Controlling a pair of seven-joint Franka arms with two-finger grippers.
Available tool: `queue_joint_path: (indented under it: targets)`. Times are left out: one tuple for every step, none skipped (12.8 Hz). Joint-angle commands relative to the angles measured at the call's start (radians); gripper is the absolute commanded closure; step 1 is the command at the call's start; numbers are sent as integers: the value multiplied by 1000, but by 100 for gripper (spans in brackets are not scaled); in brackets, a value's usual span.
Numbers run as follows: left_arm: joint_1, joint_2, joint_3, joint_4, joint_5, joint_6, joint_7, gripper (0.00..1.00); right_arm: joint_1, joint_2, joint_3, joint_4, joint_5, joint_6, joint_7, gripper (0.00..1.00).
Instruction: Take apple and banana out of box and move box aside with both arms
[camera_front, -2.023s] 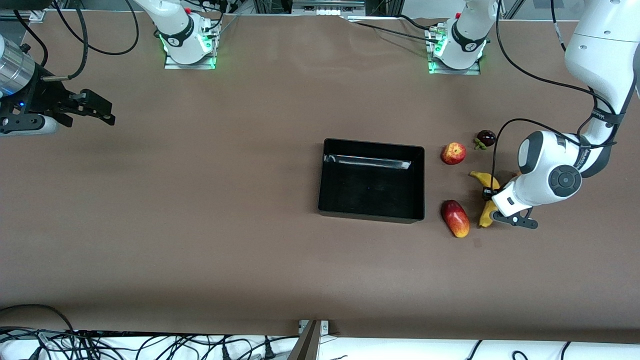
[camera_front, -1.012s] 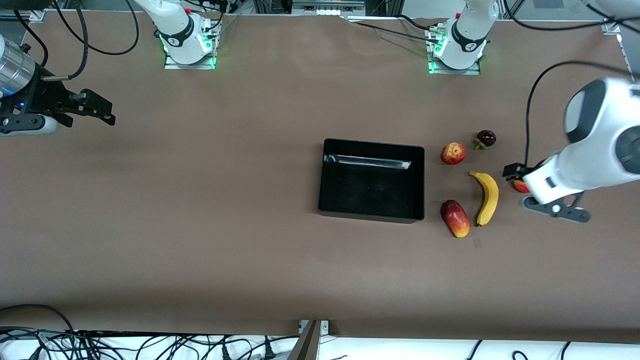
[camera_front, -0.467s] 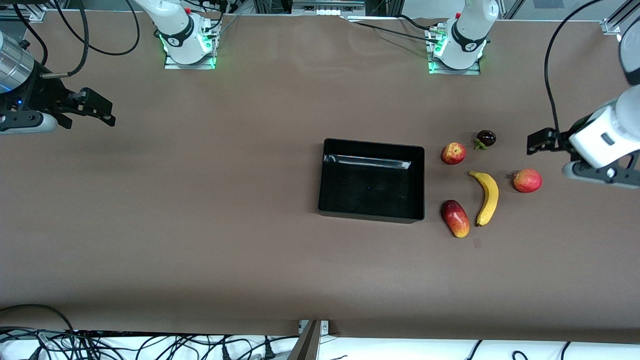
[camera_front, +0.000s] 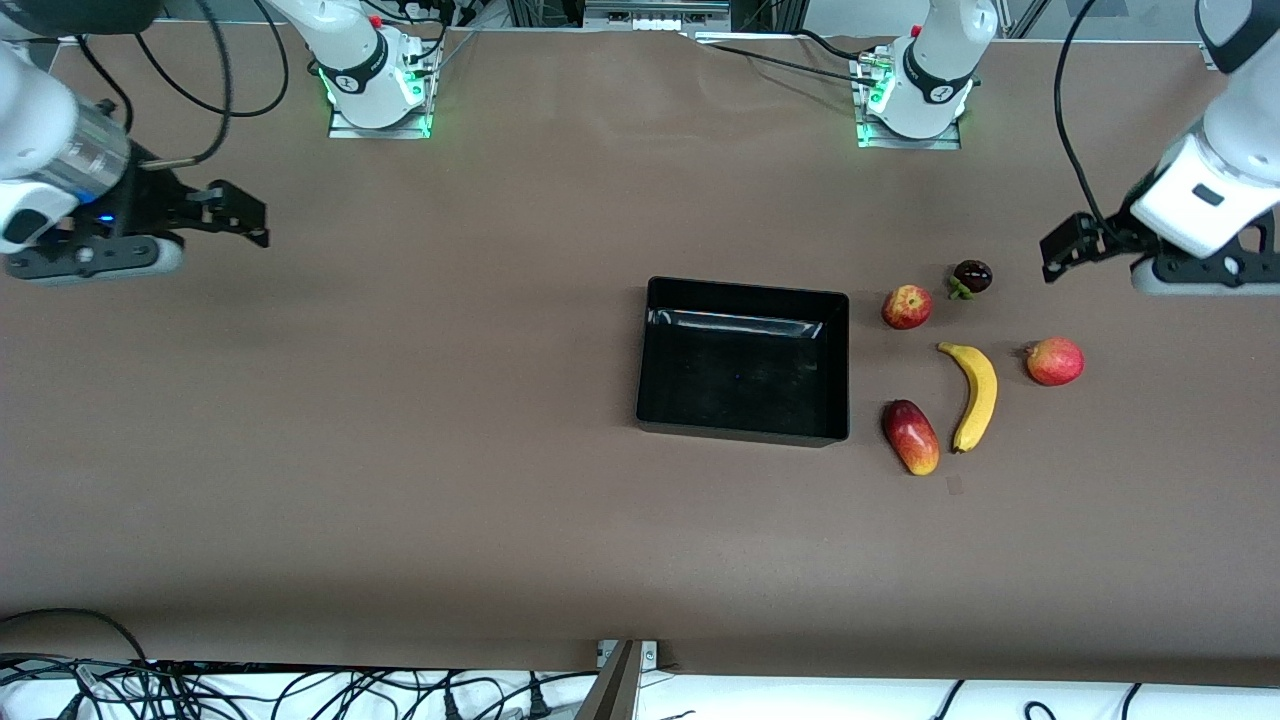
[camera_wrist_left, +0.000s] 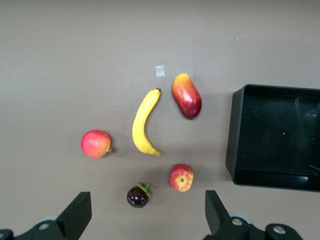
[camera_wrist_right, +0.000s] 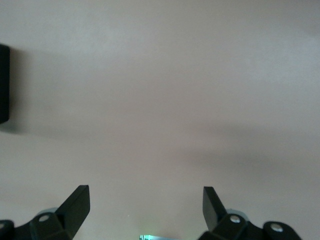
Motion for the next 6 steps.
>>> queue_joint_path:
  targets:
    - [-3, -13, 11, 5, -18, -69, 36, 0, 25, 14, 47, 21, -10, -11, 10, 0]
    - [0, -11, 19, 10, -25, -69, 58, 0, 61, 21, 53, 15, -2, 4, 24, 0]
    - [0, -11, 19, 10, -25, -69, 67, 0, 103, 34, 53, 4, 13, 21, 60, 0]
    - [-1, -11, 19, 12, -22, -69, 69, 0, 143, 52, 53, -2, 21, 56, 138, 0]
    - [-1, -11, 18, 13, -19, -69, 69, 0, 184, 70, 53, 4, 22, 70, 181, 0]
    - [-1, -11, 18, 13, -21, -69, 67, 0, 219, 98, 53, 6, 22, 99, 209, 0]
